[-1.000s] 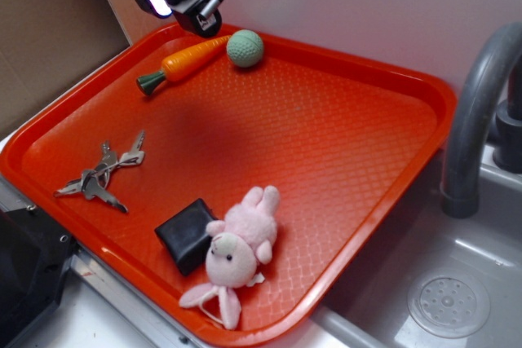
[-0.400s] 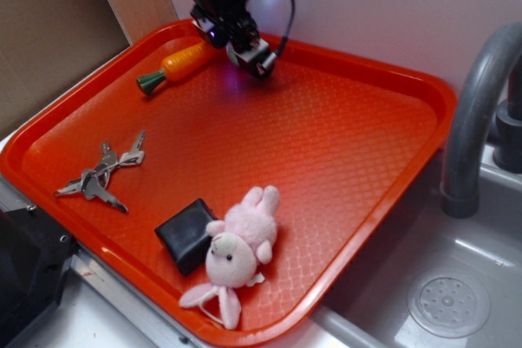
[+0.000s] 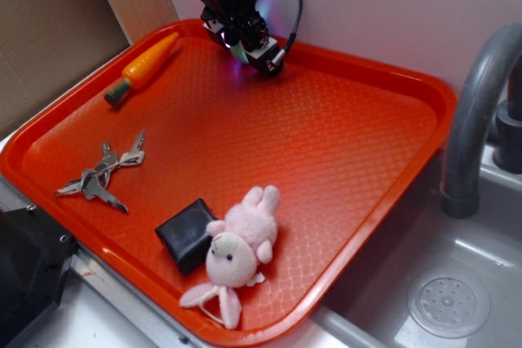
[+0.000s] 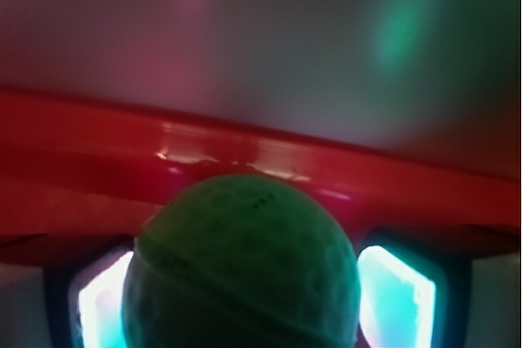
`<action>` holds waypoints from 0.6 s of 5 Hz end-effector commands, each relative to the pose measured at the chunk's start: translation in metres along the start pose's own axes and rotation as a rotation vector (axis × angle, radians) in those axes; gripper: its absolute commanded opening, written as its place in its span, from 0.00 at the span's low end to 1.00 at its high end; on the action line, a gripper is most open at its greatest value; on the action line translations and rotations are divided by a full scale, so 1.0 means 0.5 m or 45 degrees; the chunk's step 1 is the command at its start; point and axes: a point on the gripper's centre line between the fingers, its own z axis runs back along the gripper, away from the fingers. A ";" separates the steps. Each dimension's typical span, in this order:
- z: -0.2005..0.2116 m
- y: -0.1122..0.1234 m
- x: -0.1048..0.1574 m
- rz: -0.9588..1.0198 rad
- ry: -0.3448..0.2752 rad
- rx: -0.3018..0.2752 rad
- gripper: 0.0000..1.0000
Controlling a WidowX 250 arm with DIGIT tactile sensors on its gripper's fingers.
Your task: Grab the green ball.
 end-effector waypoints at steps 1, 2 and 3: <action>0.032 0.000 -0.032 -0.035 -0.017 -0.057 0.00; 0.103 0.006 -0.045 0.008 -0.004 -0.116 0.00; 0.213 -0.026 -0.061 0.083 0.036 -0.217 0.00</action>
